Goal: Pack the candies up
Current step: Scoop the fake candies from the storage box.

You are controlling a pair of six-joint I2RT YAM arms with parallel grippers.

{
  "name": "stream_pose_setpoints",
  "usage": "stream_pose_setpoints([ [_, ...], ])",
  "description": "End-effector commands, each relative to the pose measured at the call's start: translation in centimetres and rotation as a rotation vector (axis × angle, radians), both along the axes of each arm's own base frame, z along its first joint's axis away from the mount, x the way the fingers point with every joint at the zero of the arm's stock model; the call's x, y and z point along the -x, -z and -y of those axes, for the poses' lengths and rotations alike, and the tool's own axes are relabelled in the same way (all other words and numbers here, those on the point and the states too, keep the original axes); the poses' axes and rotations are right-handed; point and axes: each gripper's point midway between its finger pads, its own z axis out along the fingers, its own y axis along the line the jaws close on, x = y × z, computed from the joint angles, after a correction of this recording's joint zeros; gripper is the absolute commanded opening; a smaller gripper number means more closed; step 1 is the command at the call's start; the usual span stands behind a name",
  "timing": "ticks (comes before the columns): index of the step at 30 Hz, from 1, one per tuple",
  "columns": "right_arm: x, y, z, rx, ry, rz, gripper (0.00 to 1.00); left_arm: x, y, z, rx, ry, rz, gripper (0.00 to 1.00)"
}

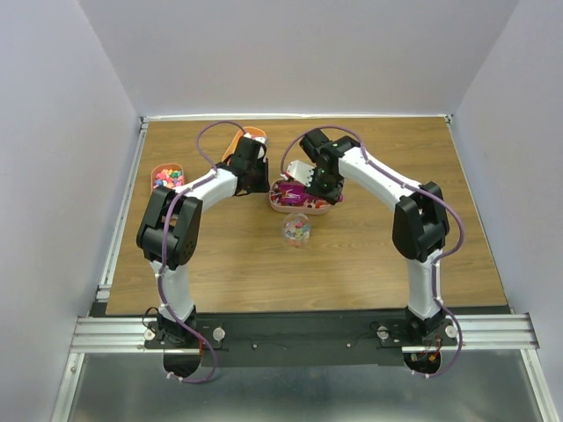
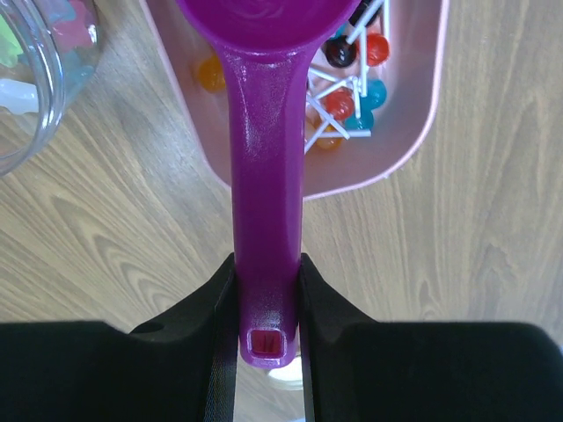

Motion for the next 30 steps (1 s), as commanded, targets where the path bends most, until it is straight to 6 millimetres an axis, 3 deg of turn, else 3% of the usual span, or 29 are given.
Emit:
stream_pose_setpoints([
  [1, 0.5, 0.7, -1.8, -0.124, -0.061, -0.039, 0.01, -0.7, -1.9, 1.0, 0.037, 0.018, 0.046, 0.32],
  [7, 0.1, 0.1, -0.3, -0.124, -0.035, -0.024, 0.01, -0.9, -2.3, 0.7, 0.038, 0.010, 0.055, 0.32],
  [16, -0.3, -0.9, 0.2, -0.192, -0.035, -0.015, 0.01, -1.0, -2.5, 0.4, 0.036, 0.006, 0.059, 0.32],
  [30, -0.1, -0.1, 0.4, -0.325, -0.040, -0.012, 0.01, -1.0, -3.3, 0.2, 0.046, -0.003, 0.078, 0.32],
])
